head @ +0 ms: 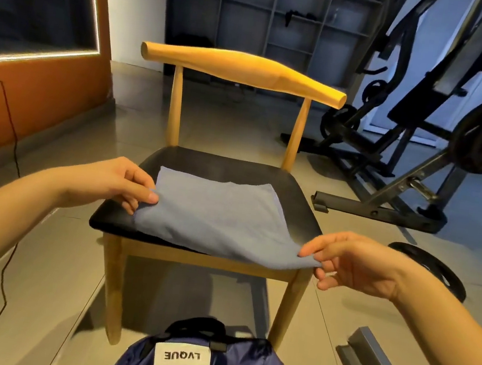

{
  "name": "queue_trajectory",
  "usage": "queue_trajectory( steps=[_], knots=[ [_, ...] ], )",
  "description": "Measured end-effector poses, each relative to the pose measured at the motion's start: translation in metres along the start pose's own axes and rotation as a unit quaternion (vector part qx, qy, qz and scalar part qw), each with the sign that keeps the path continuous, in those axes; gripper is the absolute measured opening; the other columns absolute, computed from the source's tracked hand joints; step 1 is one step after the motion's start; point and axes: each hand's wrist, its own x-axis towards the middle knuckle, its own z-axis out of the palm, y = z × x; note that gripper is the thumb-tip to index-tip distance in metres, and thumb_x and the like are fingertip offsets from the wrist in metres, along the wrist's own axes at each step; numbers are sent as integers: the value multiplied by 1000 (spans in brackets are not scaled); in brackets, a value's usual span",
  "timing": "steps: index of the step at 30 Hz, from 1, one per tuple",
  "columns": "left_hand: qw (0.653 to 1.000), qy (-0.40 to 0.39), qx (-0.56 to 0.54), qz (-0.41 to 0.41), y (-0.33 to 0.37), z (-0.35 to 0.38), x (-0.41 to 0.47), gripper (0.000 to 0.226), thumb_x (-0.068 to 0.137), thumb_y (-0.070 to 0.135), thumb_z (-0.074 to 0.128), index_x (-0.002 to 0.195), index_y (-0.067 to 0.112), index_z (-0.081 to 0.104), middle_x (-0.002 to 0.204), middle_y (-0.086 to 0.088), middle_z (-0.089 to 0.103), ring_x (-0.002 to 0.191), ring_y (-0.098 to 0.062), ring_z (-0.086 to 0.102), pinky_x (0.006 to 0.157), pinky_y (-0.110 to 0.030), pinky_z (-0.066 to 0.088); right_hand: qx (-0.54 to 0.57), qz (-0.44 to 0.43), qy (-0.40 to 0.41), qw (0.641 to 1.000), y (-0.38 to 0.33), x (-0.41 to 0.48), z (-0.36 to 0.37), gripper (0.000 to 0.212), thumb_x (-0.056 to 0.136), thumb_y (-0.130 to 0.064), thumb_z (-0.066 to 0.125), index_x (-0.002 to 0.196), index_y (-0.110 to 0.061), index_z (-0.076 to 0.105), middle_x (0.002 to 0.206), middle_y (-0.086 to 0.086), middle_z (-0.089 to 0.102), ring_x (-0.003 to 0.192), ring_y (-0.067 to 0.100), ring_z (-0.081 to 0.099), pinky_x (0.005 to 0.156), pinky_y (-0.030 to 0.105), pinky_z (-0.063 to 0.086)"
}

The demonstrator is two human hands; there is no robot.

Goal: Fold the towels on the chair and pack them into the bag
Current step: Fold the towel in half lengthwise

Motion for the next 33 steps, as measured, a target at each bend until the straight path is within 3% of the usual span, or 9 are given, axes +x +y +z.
queue_trajectory(
  steps=[3, 7, 10, 13, 17, 21, 25, 27, 33],
  knots=[
    [999, 27, -19, 12, 3, -5, 1, 79, 40, 83, 81, 83, 17, 81, 87, -10, 74, 77, -18, 71, 67, -22, 57, 8, -40, -1, 999, -12, -1, -6, 36, 91, 16, 45, 108, 5, 74, 95, 23, 68, 72, 25, 68, 63, 32, 63],
    [992, 108, -67, 16, 2, -11, 11, 80, 44, 78, 84, 87, 11, 79, 88, -14, 72, 76, -18, 68, 67, -24, 55, -25, -120, 33, 992, -34, 13, -7, 31, 88, 17, 56, 113, 6, 70, 90, 18, 68, 72, 22, 67, 63, 26, 61],
    [976, 185, -117, -1, -1, -14, 25, 46, 78, 45, 76, 96, 3, 74, 99, -16, 72, 92, -27, 67, 76, -30, 54, -67, -157, 99, 980, -50, 33, -5, 14, 91, 2, 66, 104, 3, 70, 80, 14, 60, 66, 18, 59, 57, 23, 56],
    [963, 235, -131, -27, -7, -15, 46, 22, 92, 31, 71, 94, 10, 75, 96, -9, 73, 94, -25, 66, 84, -34, 52, -136, -179, 192, 955, -63, 66, -9, 12, 93, -16, 71, 91, -4, 72, 76, 7, 56, 63, 13, 46, 55, 22, 44],
    [946, 278, -153, -68, -14, -11, 80, 15, 93, 28, 72, 90, 14, 77, 81, 2, 74, 80, -13, 66, 69, -24, 49, -135, -185, 267, 936, -73, 118, -12, 11, 91, -20, 75, 88, -9, 75, 62, -3, 57, 63, 11, 46, 58, 24, 38],
    [926, 333, -135, -120, -26, -9, 110, 19, 92, 22, 75, 91, 3, 77, 78, -8, 66, 64, -17, 51, 53, -23, 39, -154, -171, 314, 921, -73, 168, -11, 25, 89, -18, 75, 67, -10, 67, 64, 3, 56, 68, 17, 51, 59, 26, 40],
    [931, 292, -45, -214, -45, -12, 127, 18, 87, 14, 76, 89, -4, 76, 79, -19, 67, 67, -27, 56, 63, -31, 46, -222, -70, 314, 920, -67, 196, -22, 19, 87, -19, 76, 78, -2, 72, 64, 11, 60, 62, 22, 54, 55, 29, 42],
    [935, 260, -6, -240, -52, -15, 132, 18, 85, 9, 74, 91, -8, 75, 76, -18, 66, 64, -27, 55, 59, -29, 44, -264, -35, 289, 920, -64, 202, -26, 14, 89, -16, 71, 84, -3, 75, 66, 11, 64, 64, 23, 56, 55, 29, 42],
    [936, 254, 32, -240, -53, -22, 141, 13, 94, 10, 67, 88, 3, 76, 83, -11, 72, 66, -19, 65, 55, -25, 45, -309, -47, 281, 908, -69, 210, -30, 18, 98, -18, 62, 81, -13, 64, 70, 7, 65, 57, 17, 60, 50, 26, 40]
  ],
)
